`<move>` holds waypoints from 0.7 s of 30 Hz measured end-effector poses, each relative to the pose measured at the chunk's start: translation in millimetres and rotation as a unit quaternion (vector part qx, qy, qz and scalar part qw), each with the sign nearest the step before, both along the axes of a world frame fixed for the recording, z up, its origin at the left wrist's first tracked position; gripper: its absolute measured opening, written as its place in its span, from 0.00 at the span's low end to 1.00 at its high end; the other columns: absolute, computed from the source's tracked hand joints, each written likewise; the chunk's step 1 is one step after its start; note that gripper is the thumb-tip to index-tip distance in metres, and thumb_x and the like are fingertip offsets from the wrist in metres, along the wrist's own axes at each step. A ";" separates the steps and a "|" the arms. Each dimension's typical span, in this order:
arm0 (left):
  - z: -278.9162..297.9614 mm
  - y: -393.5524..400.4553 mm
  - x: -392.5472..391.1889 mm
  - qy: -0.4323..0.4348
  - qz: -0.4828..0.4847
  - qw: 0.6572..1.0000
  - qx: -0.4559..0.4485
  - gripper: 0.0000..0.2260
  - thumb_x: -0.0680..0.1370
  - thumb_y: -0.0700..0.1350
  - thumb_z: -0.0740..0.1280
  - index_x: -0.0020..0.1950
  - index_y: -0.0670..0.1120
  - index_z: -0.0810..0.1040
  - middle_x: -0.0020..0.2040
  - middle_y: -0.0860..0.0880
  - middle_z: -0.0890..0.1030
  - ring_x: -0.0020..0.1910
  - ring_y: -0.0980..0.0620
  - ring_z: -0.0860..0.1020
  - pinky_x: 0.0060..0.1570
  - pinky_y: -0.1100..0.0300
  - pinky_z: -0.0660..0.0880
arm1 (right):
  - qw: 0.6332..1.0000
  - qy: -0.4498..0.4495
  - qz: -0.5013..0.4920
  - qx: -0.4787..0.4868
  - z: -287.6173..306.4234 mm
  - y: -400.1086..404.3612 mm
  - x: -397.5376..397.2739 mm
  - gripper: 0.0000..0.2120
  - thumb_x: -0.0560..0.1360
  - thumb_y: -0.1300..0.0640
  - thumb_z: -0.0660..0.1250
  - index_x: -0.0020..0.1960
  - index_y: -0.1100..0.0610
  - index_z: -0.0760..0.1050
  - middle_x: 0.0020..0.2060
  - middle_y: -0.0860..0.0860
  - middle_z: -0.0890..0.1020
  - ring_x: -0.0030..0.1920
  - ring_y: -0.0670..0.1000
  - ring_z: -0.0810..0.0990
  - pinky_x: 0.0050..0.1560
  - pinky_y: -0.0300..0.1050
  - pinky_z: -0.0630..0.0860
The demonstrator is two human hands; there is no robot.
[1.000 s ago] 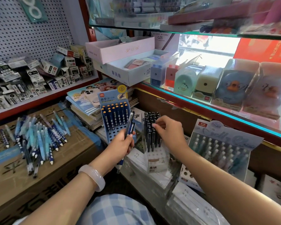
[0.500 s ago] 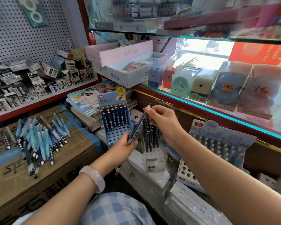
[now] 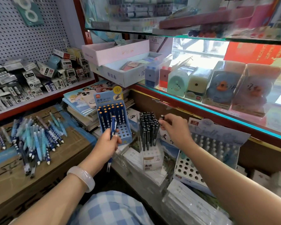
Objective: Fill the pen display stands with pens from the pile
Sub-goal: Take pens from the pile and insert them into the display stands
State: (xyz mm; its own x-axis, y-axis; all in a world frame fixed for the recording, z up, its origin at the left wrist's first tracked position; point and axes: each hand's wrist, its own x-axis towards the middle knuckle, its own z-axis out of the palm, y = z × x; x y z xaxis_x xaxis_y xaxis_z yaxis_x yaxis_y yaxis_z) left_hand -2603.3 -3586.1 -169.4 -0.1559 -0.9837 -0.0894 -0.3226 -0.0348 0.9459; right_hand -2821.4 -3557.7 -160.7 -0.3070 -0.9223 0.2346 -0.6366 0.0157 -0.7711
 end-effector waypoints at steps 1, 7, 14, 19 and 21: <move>1.0 0.4 1.4 0.002 -0.003 1.000 -0.006 0.07 0.82 0.39 0.53 0.57 0.47 0.68 0.39 0.48 0.75 0.32 0.53 0.69 0.33 0.61 0.68 | 1.000 0.009 -0.002 0.006 -3.7 -1.0 2.1 0.04 0.77 0.53 0.65 0.44 0.52 0.76 0.38 0.50 0.82 0.43 0.49 0.81 0.45 0.45 0.76; 0.4 1.7 6.4 0.008 -0.024 1.000 -0.010 0.05 0.82 0.40 0.53 0.54 0.49 0.64 0.43 0.46 0.77 0.32 0.52 0.73 0.31 0.61 0.72 | 0.999 0.031 -0.002 0.033 -20.4 -8.8 7.2 0.07 0.77 0.53 0.65 0.48 0.56 0.78 0.38 0.49 0.81 0.40 0.48 0.79 0.42 0.43 0.75; -5.7 -0.1 2.7 0.009 -0.030 0.999 -0.003 0.07 0.82 0.40 0.54 0.60 0.46 0.61 0.43 0.47 0.79 0.29 0.54 0.71 0.31 0.61 0.68 | 0.995 0.064 0.020 0.071 -35.0 -7.7 15.8 0.09 0.77 0.54 0.65 0.46 0.60 0.77 0.36 0.53 0.79 0.37 0.52 0.77 0.37 0.43 0.72; -3.6 1.5 -0.7 0.023 -0.039 0.999 -0.001 0.06 0.82 0.40 0.55 0.58 0.44 0.64 0.42 0.47 0.80 0.29 0.54 0.71 0.31 0.61 0.68 | 0.994 0.070 0.014 0.088 -39.2 -9.6 21.5 0.08 0.78 0.54 0.64 0.46 0.58 0.77 0.35 0.51 0.78 0.36 0.49 0.76 0.35 0.40 0.69; -1.5 2.7 -2.0 0.035 -0.040 0.999 0.004 0.05 0.82 0.40 0.56 0.58 0.43 0.65 0.41 0.46 0.80 0.29 0.55 0.73 0.30 0.62 0.69 | 0.992 0.078 0.020 0.099 -36.5 -9.0 20.7 0.09 0.78 0.54 0.64 0.51 0.59 0.79 0.38 0.51 0.79 0.38 0.48 0.76 0.38 0.39 0.71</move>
State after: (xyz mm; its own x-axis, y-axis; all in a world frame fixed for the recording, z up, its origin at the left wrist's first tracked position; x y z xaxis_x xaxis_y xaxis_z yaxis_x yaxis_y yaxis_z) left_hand -2605.3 -3583.5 -170.9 -0.2404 -0.9671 -0.0833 -0.2573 -0.0193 0.9661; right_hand -2800.8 -3566.6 -197.2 -0.2433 -0.9659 0.0890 -0.7504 0.1293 -0.6482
